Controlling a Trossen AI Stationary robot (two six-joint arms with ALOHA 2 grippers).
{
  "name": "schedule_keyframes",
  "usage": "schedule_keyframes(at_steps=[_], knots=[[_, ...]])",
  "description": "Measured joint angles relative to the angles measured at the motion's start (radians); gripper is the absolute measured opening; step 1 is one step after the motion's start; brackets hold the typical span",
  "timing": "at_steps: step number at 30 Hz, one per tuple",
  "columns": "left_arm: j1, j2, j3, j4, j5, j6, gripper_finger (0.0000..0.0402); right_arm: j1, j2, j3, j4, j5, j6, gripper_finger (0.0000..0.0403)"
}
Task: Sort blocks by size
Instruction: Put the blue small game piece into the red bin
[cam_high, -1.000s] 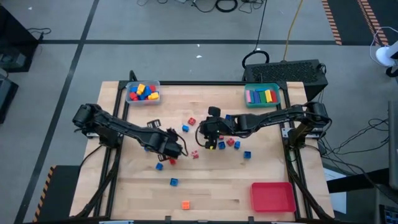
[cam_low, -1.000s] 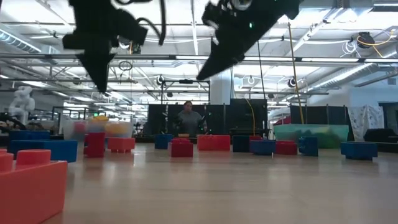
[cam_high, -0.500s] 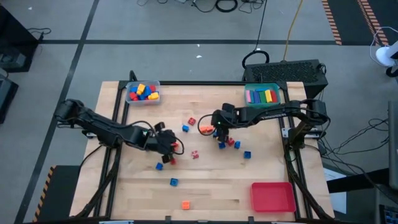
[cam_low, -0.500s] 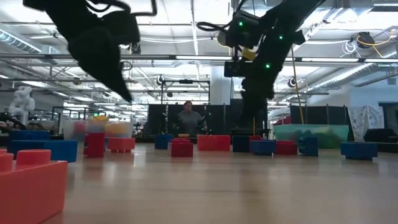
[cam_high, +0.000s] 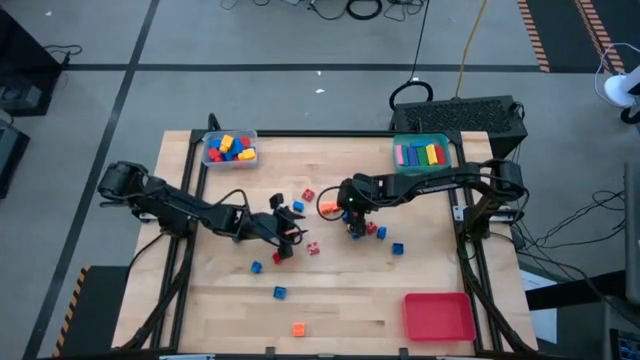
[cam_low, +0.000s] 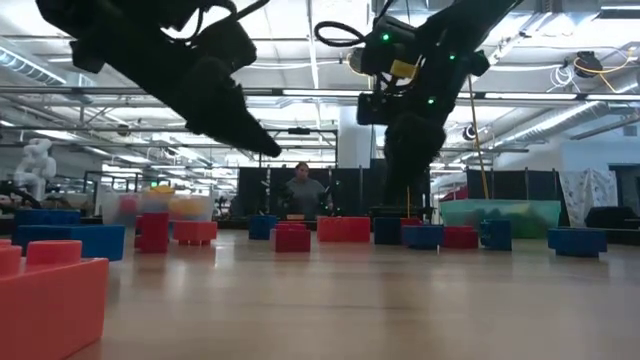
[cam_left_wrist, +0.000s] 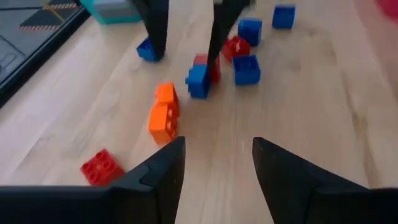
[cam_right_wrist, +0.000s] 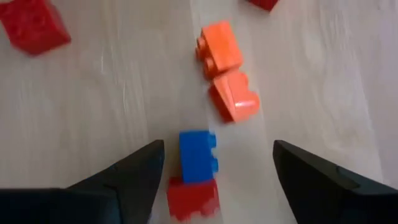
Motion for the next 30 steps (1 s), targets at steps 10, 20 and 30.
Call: schedule_keyframes(at_steps=[10, 20, 30], knots=[[0.012, 0.018, 0.0, -0.04, 0.023, -0.007, 0.019, 0.02, 0.09, 0.0, 0.007, -0.002, -0.01, 0.0241], [0.012, 0.018, 0.001, -0.054, 0.024, -0.055, 0.019, 0.019, 0.116, 0.001, 0.056, 0.009, 0.012, 0.0119], [-0.038, 0.018, 0.001, -0.26, -0.158, -0.219, 0.019, 0.073, 0.035, 0.094, -0.117, 0.034, 0.09, 0.0069]])
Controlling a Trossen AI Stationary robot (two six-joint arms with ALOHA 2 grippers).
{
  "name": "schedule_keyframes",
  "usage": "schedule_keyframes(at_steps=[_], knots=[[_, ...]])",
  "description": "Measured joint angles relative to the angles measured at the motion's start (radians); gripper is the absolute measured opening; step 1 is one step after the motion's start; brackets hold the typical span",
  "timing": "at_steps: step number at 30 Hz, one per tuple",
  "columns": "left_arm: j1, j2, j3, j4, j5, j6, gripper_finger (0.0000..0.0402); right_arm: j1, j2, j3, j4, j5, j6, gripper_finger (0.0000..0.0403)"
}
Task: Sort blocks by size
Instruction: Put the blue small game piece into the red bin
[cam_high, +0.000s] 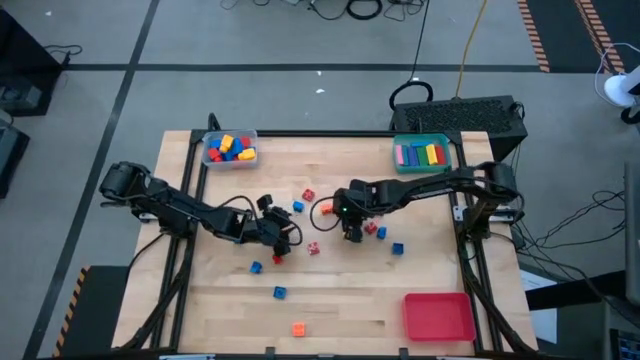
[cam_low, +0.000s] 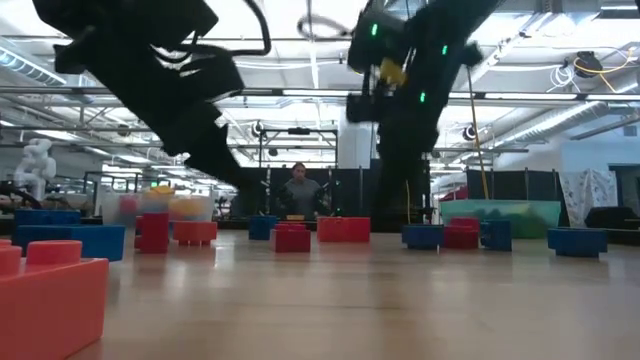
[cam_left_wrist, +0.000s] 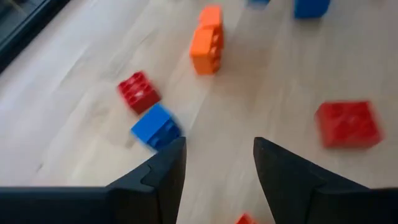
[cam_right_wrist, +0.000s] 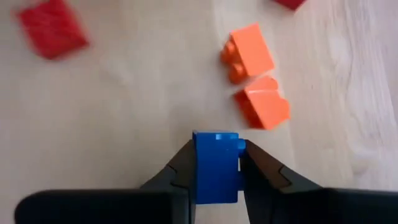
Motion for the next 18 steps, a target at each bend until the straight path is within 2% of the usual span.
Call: schedule_keyframes(at_steps=[5, 10, 13, 18], knots=[[-0.025, 0.0, 0.0, -0.015, -0.027, 0.0, 0.019, 0.1, -0.113, 0.023, -0.187, -0.014, 0.139, 0.0069], [-0.027, 0.0, 0.0, 0.017, -0.029, 0.051, 0.019, 0.263, -0.211, 0.022, -0.428, -0.011, 0.395, 0.0069], [-0.027, -0.001, 0.0, 0.051, -0.027, 0.094, 0.019, 0.399, -0.273, 0.022, -0.486, -0.035, 0.564, 0.0069], [-0.027, -0.001, 0.0, 0.15, 0.013, 0.16, 0.019, 0.629, -0.342, 0.022, -0.475, -0.055, 0.846, 0.0069]])
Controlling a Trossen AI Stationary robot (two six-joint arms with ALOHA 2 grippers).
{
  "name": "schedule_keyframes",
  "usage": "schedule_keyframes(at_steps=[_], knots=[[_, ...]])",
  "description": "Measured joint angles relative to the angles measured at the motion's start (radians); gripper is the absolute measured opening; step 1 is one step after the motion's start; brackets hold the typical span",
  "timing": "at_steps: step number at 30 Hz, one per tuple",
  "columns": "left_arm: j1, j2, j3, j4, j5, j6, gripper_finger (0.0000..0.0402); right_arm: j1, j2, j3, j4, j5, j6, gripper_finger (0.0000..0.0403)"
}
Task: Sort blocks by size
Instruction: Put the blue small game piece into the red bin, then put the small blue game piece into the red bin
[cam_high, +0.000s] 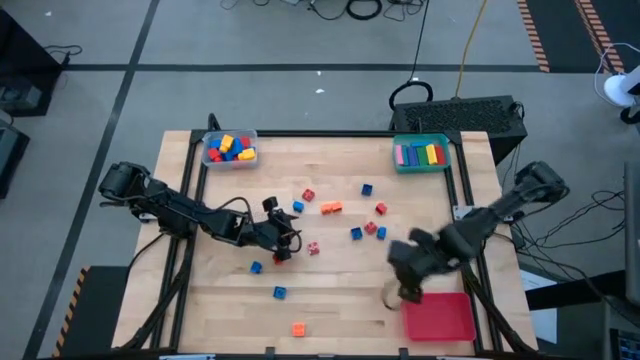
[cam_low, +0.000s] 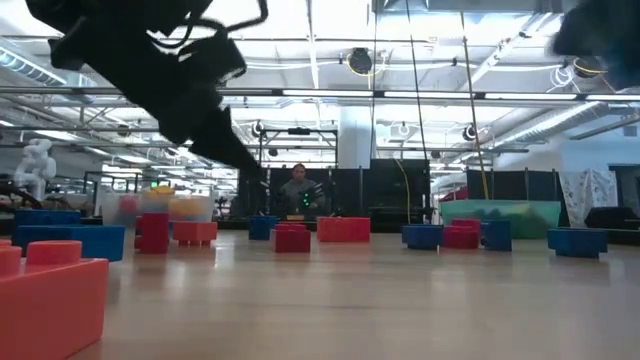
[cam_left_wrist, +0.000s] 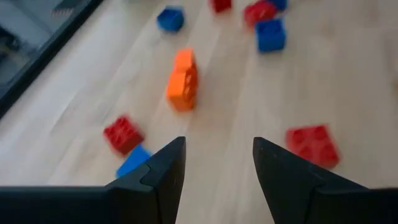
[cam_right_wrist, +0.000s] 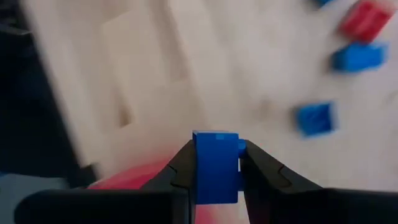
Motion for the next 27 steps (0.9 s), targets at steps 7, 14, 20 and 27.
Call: schedule_keyframes(at_steps=[7, 14, 20, 27], knots=[[0.006, 0.0, 0.0, 0.247, 0.14, 0.126, 0.019, 0.227, 0.048, 0.0, 0.028, 0.021, 0.341, 0.0069], [0.027, 0.0, 0.001, 0.438, 0.361, 0.137, 0.019, 0.335, 0.179, 0.0, 0.088, 0.023, 0.532, 0.0069], [0.028, 0.0, 0.001, 0.425, 0.379, 0.137, 0.019, 0.353, 0.284, -0.001, 0.098, 0.023, 0.627, 0.0131], [0.013, 0.0, 0.001, 0.386, 0.379, 0.107, 0.019, 0.351, 0.304, -0.001, 0.097, 0.025, 0.632, 0.021]])
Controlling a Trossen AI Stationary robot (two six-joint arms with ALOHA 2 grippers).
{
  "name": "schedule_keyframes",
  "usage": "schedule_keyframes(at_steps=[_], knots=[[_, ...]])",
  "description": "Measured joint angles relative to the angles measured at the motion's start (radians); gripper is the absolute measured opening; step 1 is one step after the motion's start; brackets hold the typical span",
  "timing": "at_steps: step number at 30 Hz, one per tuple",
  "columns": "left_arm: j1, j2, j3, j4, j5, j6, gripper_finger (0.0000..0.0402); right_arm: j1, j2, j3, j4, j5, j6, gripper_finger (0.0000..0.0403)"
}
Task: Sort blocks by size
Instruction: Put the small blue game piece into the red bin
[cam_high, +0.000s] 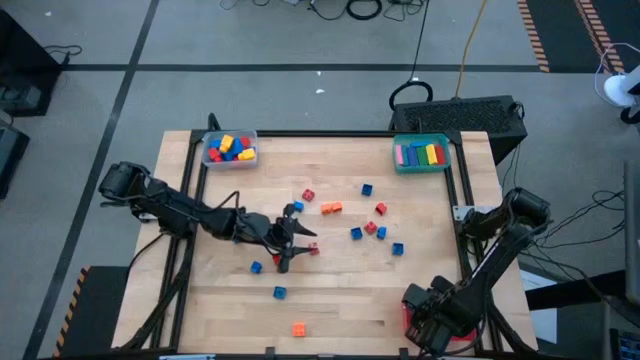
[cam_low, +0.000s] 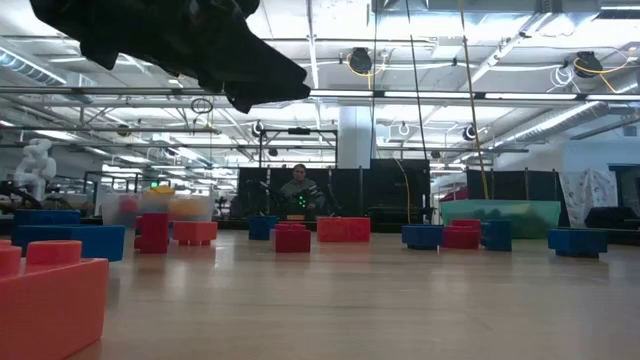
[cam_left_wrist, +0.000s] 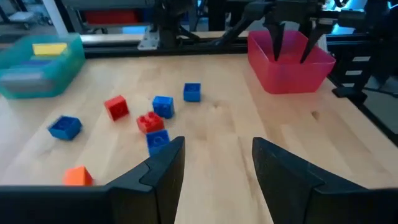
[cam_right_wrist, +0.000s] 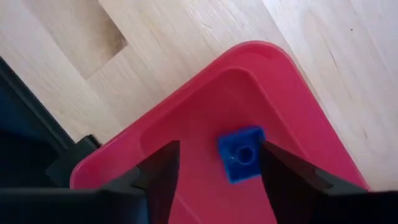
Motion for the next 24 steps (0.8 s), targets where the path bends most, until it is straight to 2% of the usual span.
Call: schedule_keyframes(at_steps=[6, 15, 20, 24], knots=[[-0.025, 0.0, 0.0, 0.009, -0.001, -0.005, 0.019, -0.001, -0.035, 0.0, 0.0, 0.013, 0.0, 0.0225], [-0.042, 0.0, 0.0, 0.0, -0.007, -0.004, 0.019, -0.02, -0.143, 0.0, -0.014, 0.153, 0.0, 0.0207], [-0.041, 0.0, 0.0, 0.0, -0.026, -0.004, 0.019, -0.088, -0.165, 0.0, -0.071, 0.211, -0.005, 0.0205], [-0.041, 0.0, 0.0, 0.002, -0.027, -0.005, 0.019, -0.189, -0.165, 0.0, -0.152, 0.214, -0.099, 0.0205]])
